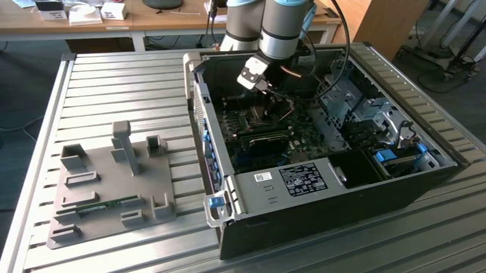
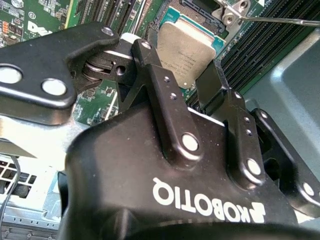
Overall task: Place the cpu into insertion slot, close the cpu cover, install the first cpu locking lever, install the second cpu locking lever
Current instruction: 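Place the cpu into insertion slot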
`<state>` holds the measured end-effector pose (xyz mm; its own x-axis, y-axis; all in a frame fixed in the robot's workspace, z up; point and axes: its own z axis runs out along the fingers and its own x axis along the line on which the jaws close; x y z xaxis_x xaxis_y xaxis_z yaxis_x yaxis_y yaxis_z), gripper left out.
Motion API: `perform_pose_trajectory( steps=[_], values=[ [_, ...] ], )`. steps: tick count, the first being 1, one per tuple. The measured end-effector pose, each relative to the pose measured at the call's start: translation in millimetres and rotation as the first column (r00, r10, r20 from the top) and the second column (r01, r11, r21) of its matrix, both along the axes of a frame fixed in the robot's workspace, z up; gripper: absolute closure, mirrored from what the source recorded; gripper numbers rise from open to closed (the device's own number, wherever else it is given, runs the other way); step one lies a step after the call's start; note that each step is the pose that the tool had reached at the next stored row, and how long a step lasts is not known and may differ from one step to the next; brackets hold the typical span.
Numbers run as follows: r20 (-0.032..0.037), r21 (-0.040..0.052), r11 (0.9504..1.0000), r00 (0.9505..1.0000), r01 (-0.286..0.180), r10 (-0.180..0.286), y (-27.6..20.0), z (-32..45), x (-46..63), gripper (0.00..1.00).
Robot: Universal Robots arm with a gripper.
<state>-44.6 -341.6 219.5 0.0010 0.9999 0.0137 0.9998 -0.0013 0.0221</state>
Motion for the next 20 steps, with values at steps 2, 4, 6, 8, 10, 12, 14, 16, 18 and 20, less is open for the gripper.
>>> perform_pose_trajectory(
  steps=[2, 4, 6, 8, 10, 12, 14, 16, 18, 20],
  values=[
    [0.0, 0.0, 1.0, 1.0, 0.0, 0.0, 0.0, -1.9, 0.0, 0.46],
    [0.0, -0.0001, 1.0, 1.0, 0.0, 0.0, 0.0, -3.9, 0.0, 0.46],
    [0.0, -0.0001, 1.0, 1.0, 0.0, 0.0, 0.0, -5.7, 0.0, 0.46],
    [-0.0001, -0.0001, 1.0, 1.0, 0.0, 0.0, 0.0, -7.1, 0.0, 0.46],
    [-0.0001, -0.0001, 1.0, 1.0, 0.0, 0.0, 0.0, -8.5, 0.0, 0.46],
    [-0.0001, -0.0002, 1.0, 1.0, 0.0, 0.0, 0.0, -9.7, 0.0, 0.46],
    [-0.0001, -0.0002, 1.0, 1.0, 0.0, 0.0, 0.0, -10.8, -0.1, 0.46],
    [-0.0001, -0.0002, 1.0, 1.0, 0.0, 0.0, 0.0, -11.7, -0.2, 0.46],
    [-0.0001, -0.0002, 1.0, 1.0, 0.0, 0.0, -0.1, -12.5, -0.2, 0.46],
    [0.0, -0.0002, 1.0, 1.0, 0.0, 0.0, 0.0, -13.8, -0.2, 0.46]
  ],
)
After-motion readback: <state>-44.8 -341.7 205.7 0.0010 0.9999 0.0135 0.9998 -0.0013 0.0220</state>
